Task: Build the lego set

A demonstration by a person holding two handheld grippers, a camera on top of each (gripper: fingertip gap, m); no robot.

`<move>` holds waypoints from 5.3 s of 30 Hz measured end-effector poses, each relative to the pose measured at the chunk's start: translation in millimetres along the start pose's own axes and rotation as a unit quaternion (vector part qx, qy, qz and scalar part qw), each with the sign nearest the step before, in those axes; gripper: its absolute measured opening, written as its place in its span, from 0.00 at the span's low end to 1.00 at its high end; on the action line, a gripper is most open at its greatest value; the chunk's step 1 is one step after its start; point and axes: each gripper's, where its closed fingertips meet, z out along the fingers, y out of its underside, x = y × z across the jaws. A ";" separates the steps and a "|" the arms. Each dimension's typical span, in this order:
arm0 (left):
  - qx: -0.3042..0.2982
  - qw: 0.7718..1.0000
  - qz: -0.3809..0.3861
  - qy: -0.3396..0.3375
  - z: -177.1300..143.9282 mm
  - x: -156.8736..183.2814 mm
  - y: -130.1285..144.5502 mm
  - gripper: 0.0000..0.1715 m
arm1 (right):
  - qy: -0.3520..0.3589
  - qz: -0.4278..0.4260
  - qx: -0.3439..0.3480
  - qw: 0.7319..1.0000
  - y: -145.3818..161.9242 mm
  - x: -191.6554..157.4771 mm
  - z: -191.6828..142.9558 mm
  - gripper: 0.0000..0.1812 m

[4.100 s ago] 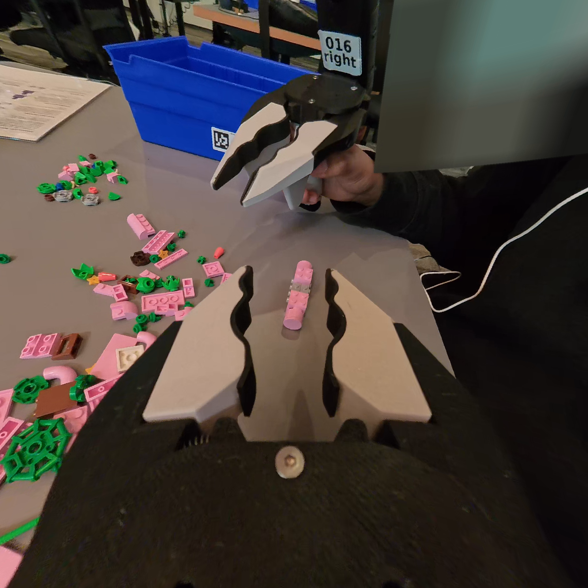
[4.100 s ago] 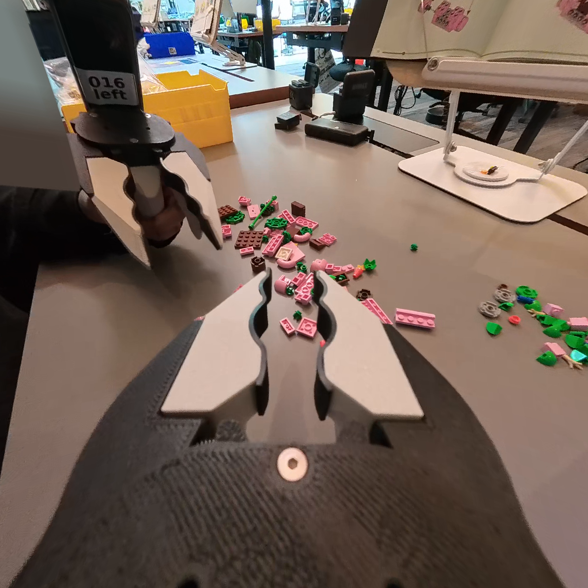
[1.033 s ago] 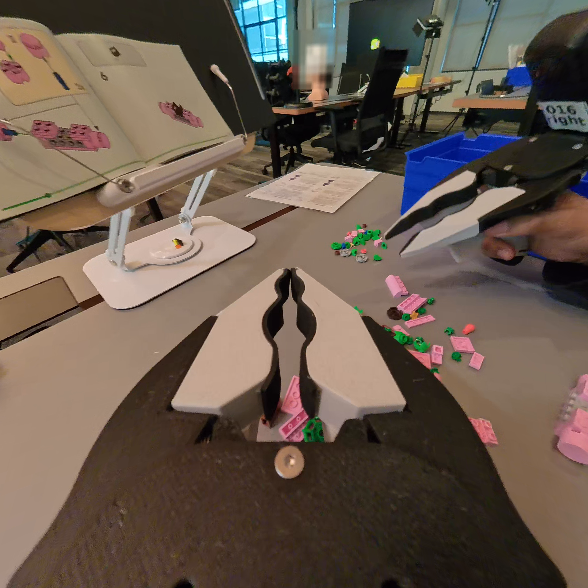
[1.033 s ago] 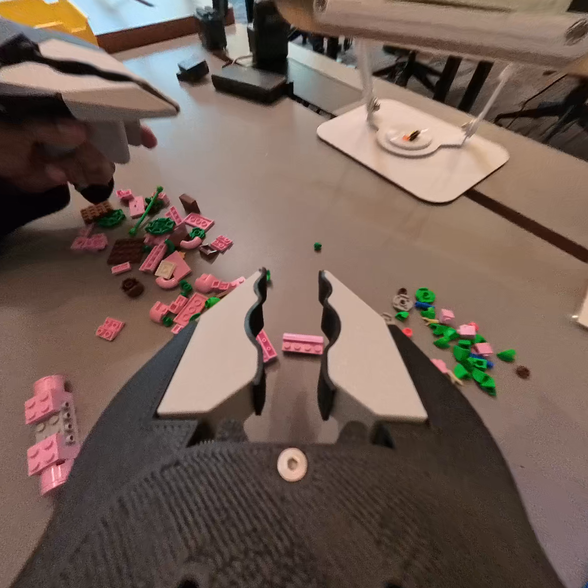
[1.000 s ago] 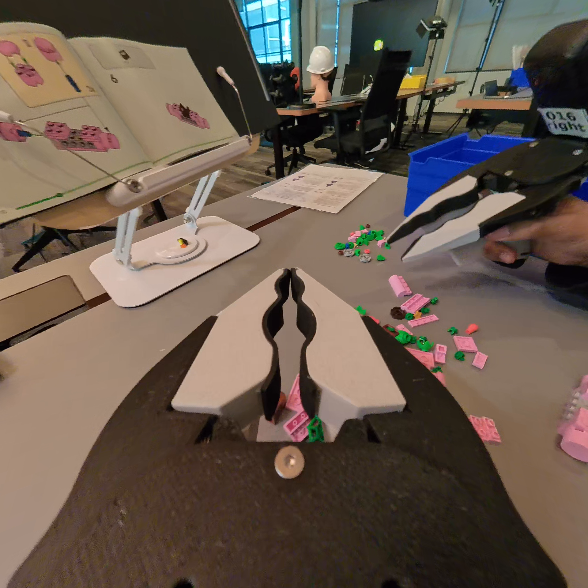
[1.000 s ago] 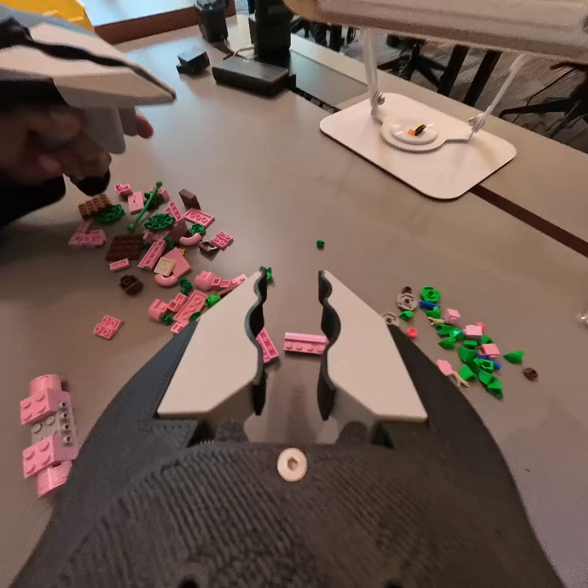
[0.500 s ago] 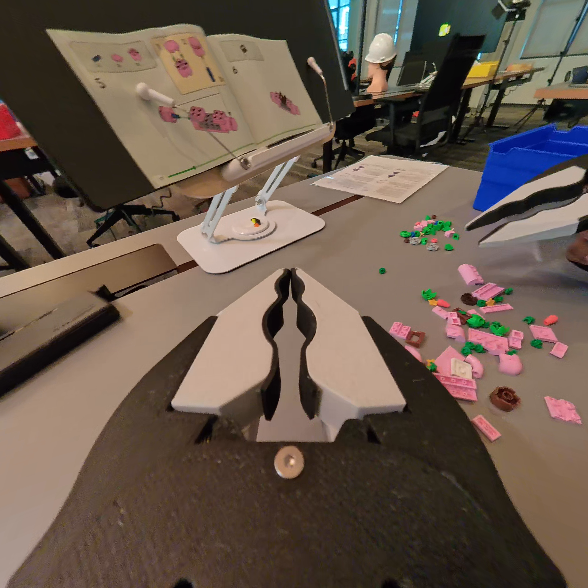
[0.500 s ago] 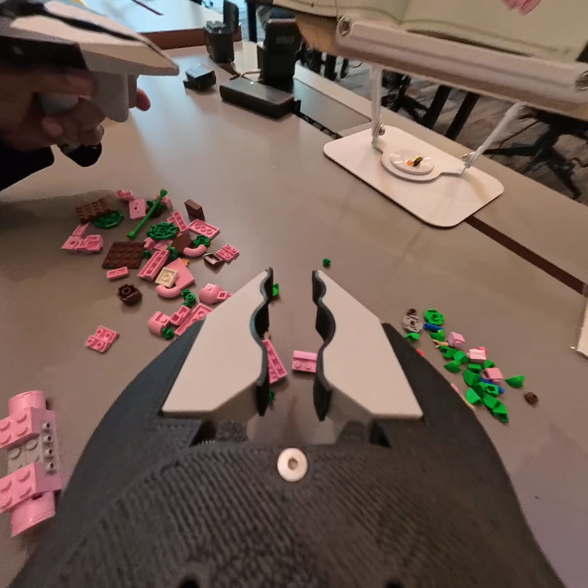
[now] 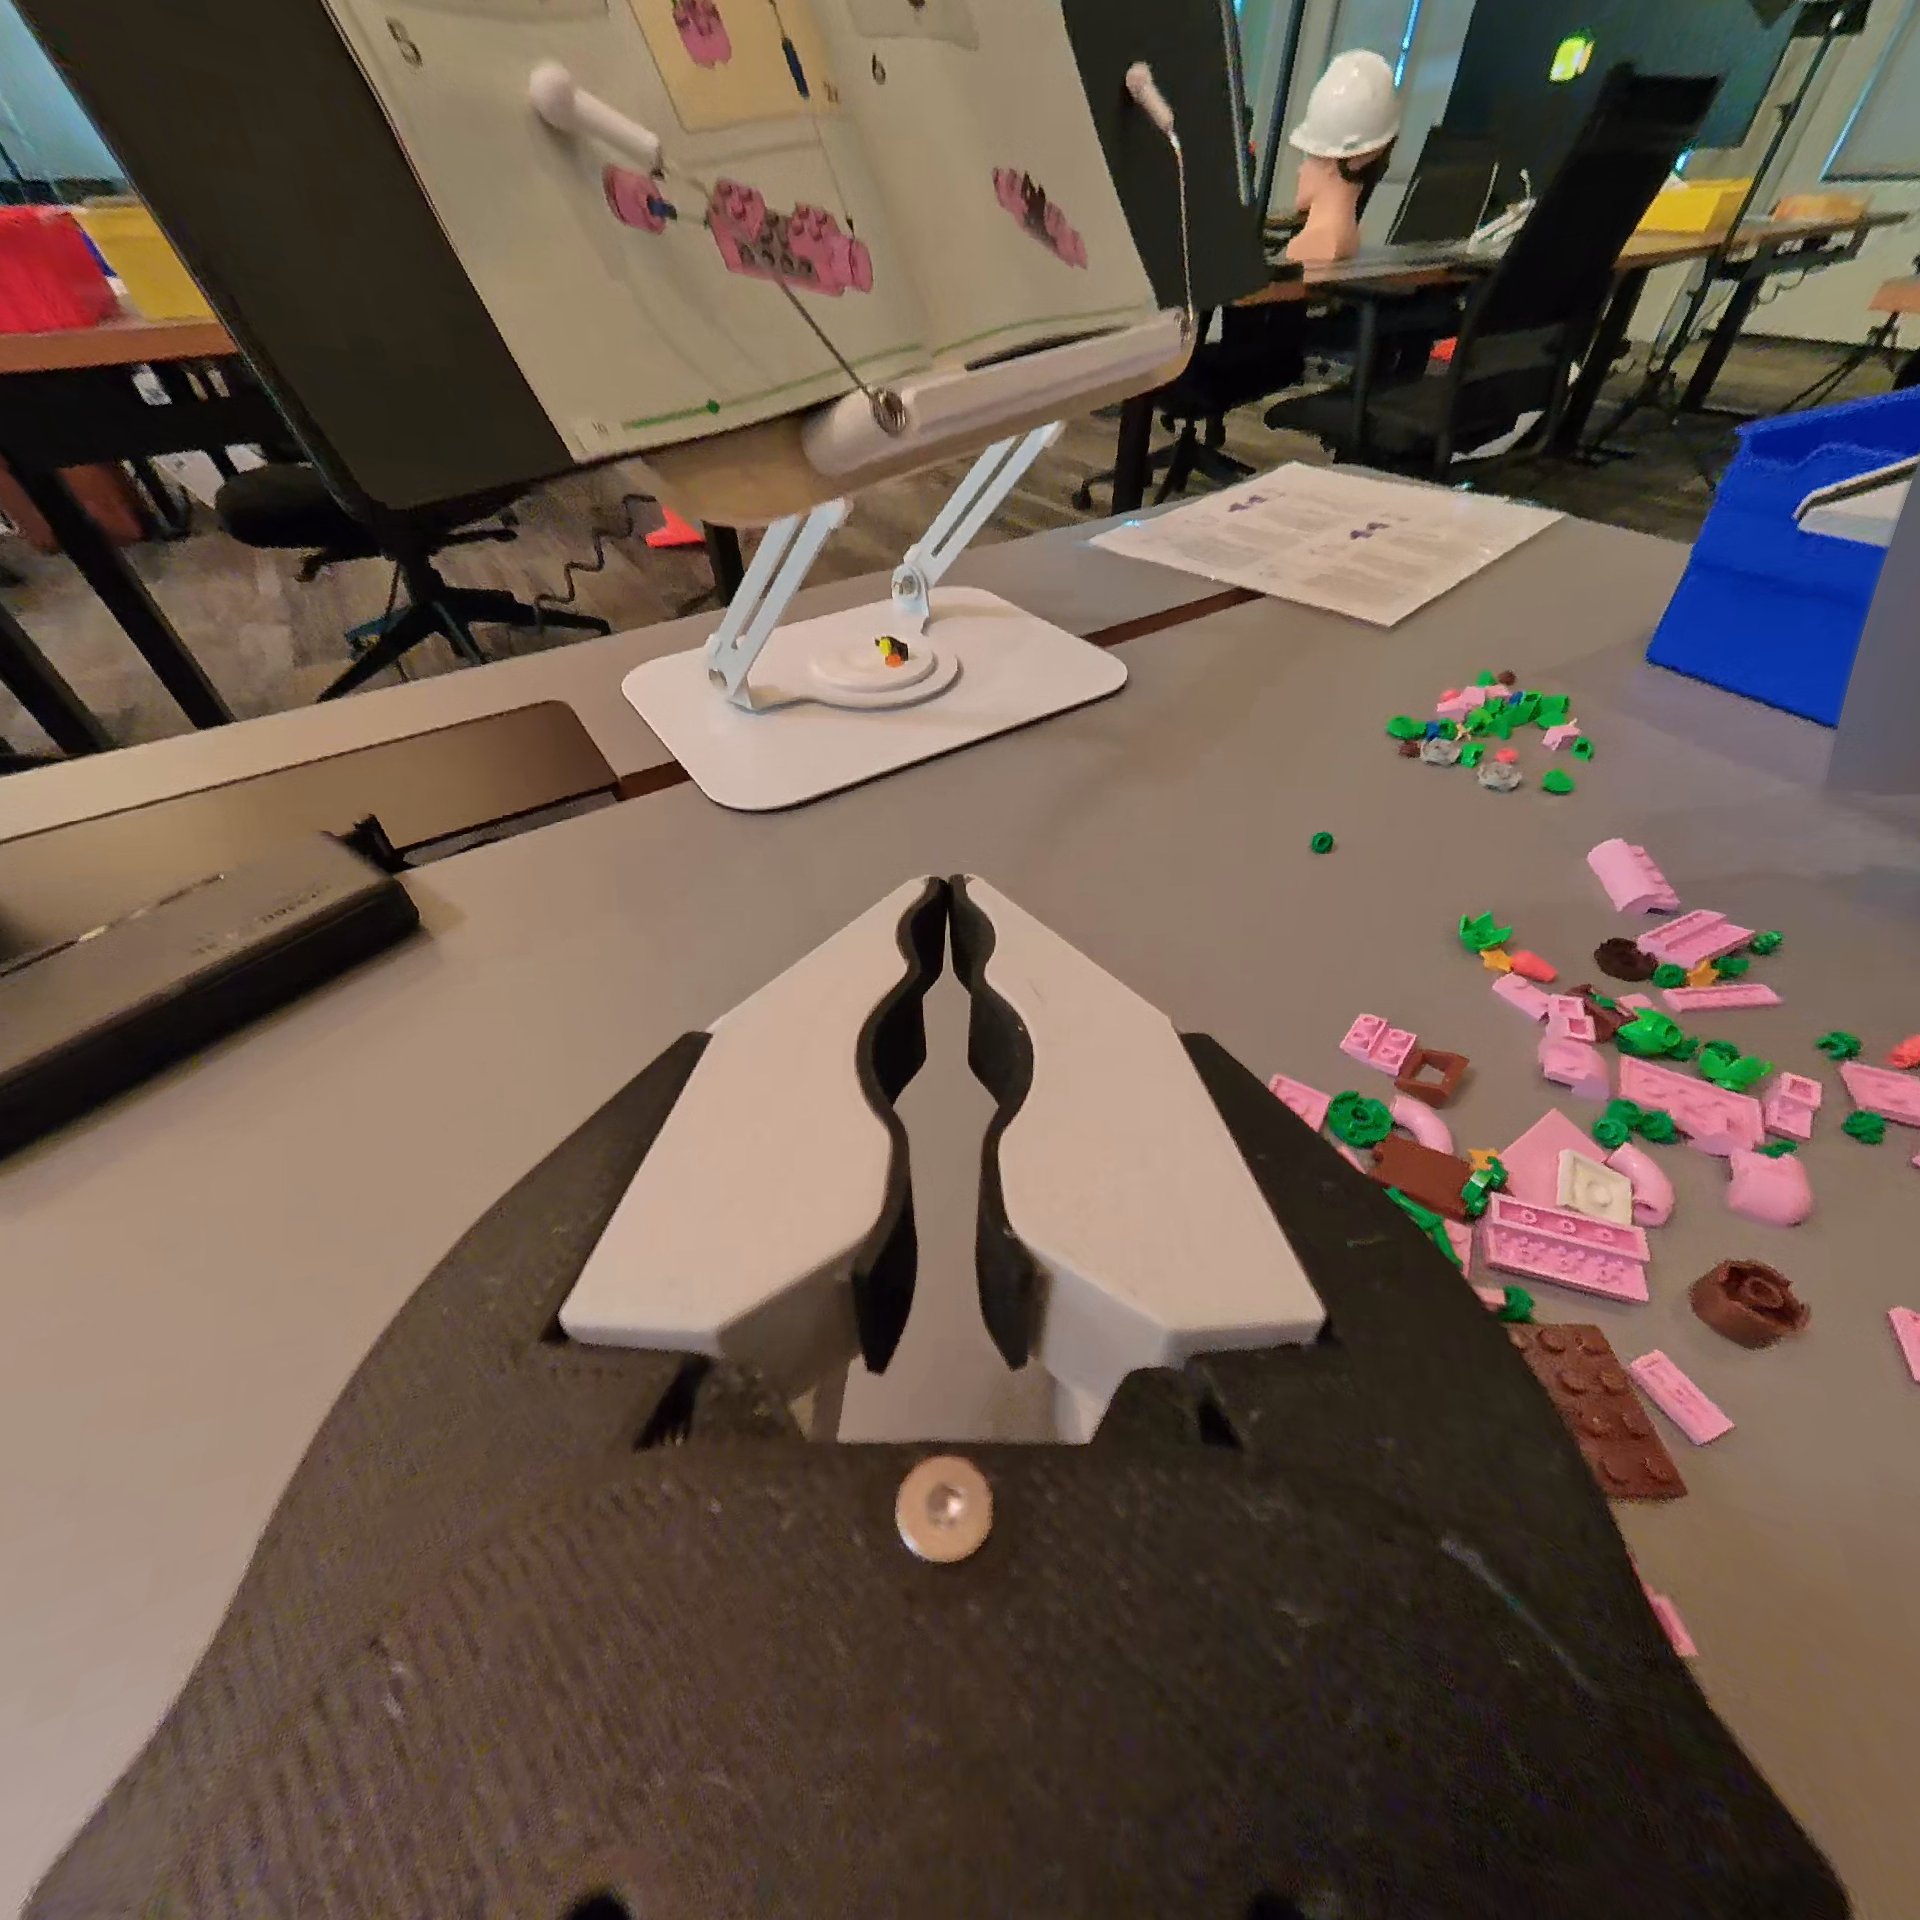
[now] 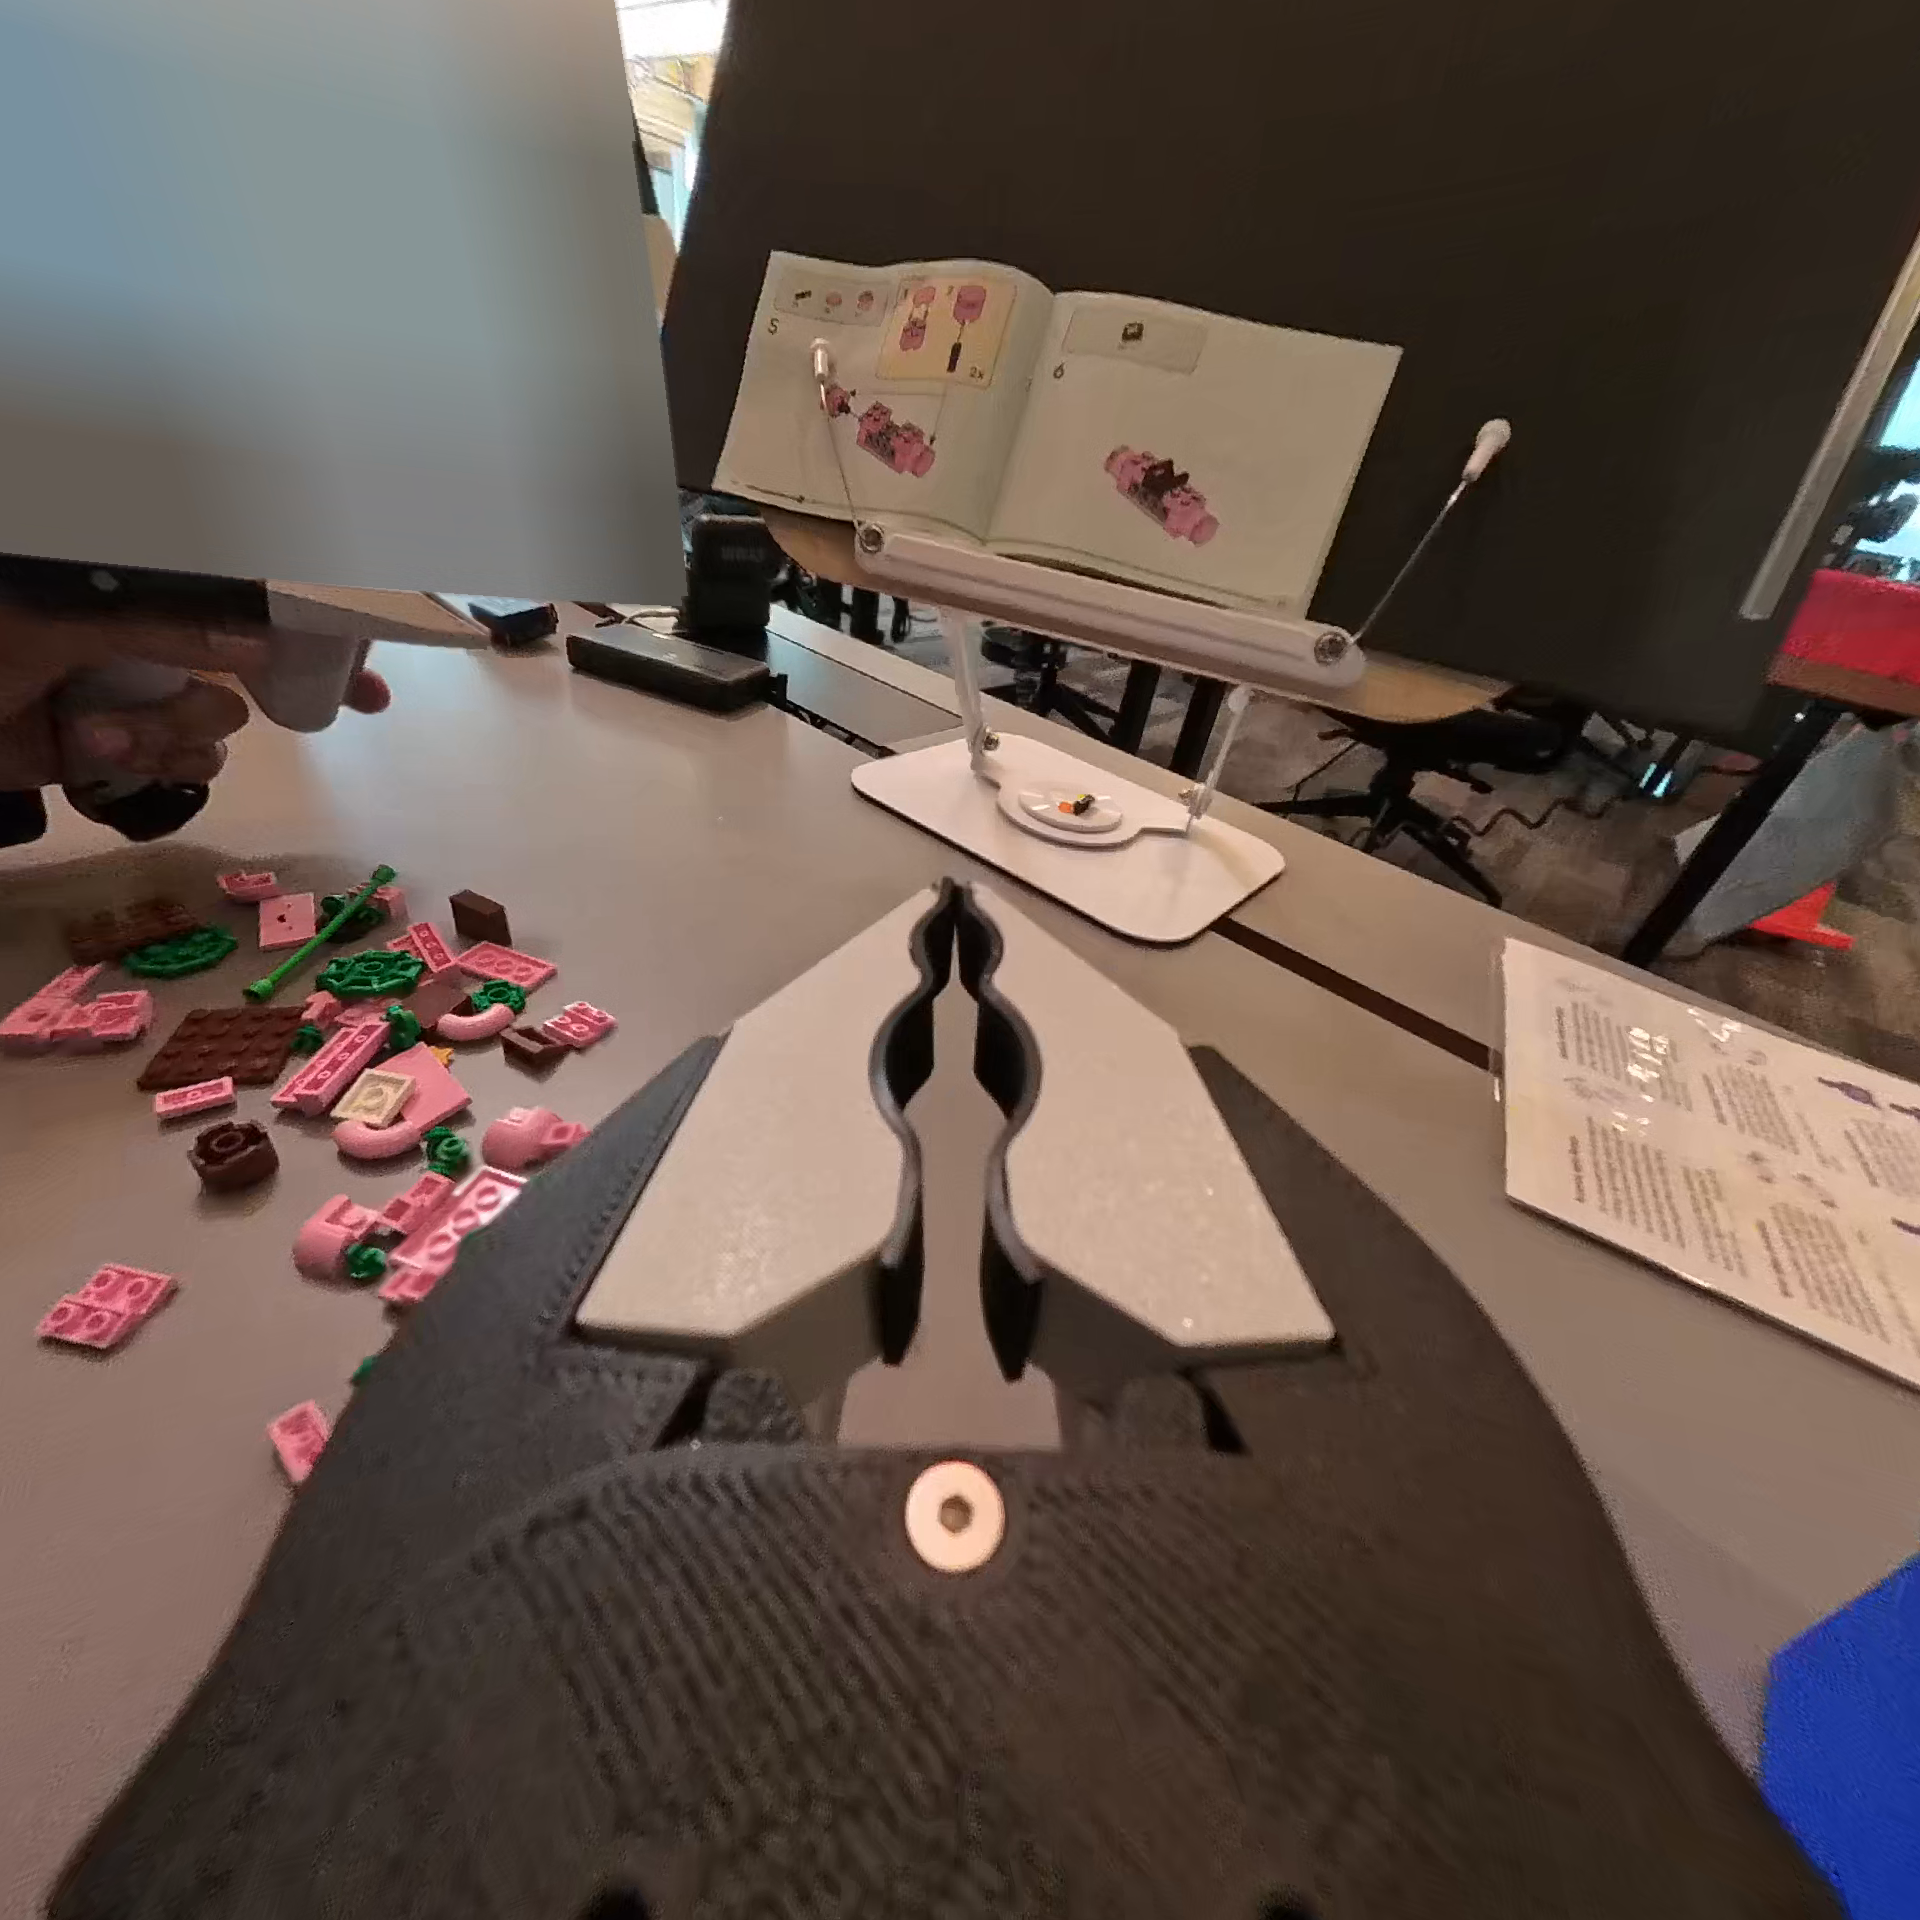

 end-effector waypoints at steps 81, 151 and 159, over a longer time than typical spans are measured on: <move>-0.063 0.997 0.011 0.033 13.3 11.2 21.1 0.06 | 0.045 0.069 -0.099 0.992 47.3 29.0 10.5 0.12; -0.091 0.994 0.045 0.044 18.3 21.1 29.1 0.05 | -0.226 0.071 -0.290 0.927 94.9 -89.9 17.8 0.18; -0.092 0.994 0.043 0.044 18.3 20.7 29.4 0.05 | -0.219 -0.019 -0.310 0.925 105.7 -100.8 16.9 0.11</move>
